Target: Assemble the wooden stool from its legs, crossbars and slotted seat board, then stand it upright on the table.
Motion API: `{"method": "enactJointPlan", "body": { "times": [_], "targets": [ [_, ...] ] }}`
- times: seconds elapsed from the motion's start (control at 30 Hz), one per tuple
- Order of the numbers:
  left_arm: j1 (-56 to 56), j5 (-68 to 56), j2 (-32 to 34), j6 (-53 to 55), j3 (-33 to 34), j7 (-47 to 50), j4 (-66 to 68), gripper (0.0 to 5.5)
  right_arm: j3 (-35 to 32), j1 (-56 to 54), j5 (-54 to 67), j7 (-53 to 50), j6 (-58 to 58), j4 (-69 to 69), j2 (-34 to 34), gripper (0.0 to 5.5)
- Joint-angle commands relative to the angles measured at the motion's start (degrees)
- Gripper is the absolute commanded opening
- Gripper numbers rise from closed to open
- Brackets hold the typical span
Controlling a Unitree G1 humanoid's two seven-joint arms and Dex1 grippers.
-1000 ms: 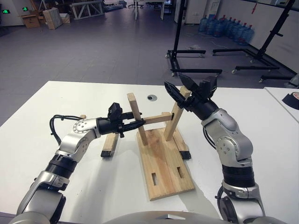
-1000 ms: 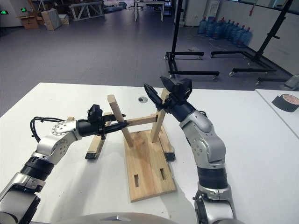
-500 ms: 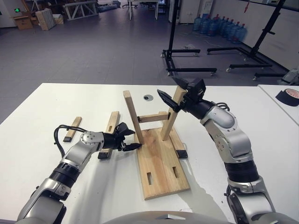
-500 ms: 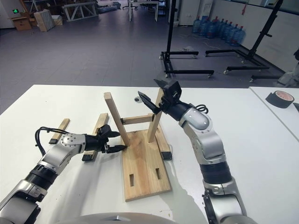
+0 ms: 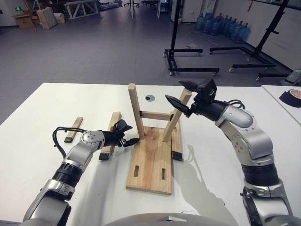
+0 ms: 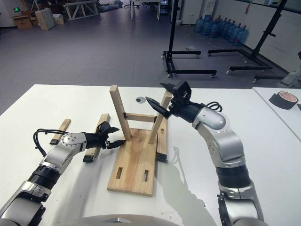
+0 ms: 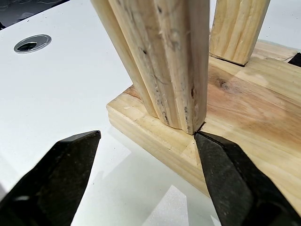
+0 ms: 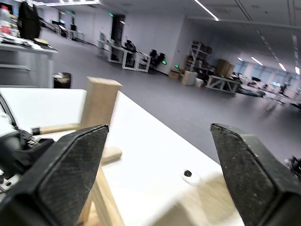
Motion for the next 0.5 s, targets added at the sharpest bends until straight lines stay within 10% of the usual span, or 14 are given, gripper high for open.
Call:
{"method": "enactJointPlan", "body": {
  "times": [0.03, 0.3, 0.5],
  "targets": [
    [2.63, 3.59, 0.22, 1.73, -0.88, 0.91, 1.56, 3.64, -4.71, -1.05, 4.29, 0.79, 2.01, 0.08, -0.97, 4.0],
    [3.26, 3.79, -0.08, 1.85, -0.71, 0.98, 1.08, 3.64, -14.79, 7.16, 19.24, 12.02, 8.54, 2.51, -6.47, 4.0],
    [2.89, 4.03, 0.21, 1.64, -0.77, 0.36, 1.46, 3.64, -3.64, 17.32, 9.75, 16.98, 4.39, 4.65, -7.55, 4.0]
  ]
}}
